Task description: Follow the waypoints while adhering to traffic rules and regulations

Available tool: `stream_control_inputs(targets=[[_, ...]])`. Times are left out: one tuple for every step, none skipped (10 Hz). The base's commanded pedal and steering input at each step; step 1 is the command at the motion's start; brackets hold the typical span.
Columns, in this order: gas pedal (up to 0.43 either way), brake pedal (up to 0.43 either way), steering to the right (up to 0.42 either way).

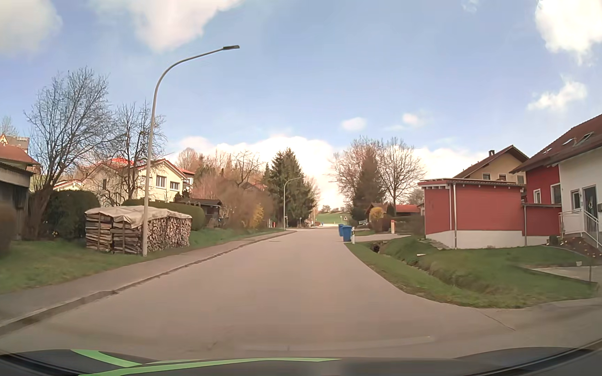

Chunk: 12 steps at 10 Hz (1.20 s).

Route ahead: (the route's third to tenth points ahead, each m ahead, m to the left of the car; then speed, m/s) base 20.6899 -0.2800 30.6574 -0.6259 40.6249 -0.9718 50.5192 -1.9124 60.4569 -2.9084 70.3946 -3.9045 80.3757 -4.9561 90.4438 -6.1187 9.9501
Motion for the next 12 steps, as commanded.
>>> stream_control_inputs(targets=[[0.067,0.0,0.003],[0.067,0.0,0.006],[0.067,0.0,0.007],[0.067,0.0,0.007],[0.067,0.0,0.007],[0.067,0.0,0.007],[0.067,0.0,0.007],[0.067,0.0,0.007],[0.067,0.0,0.007],[0.067,0.0,0.007],[0.067,0.0,0.007],[0.079,0.0,0.007]])
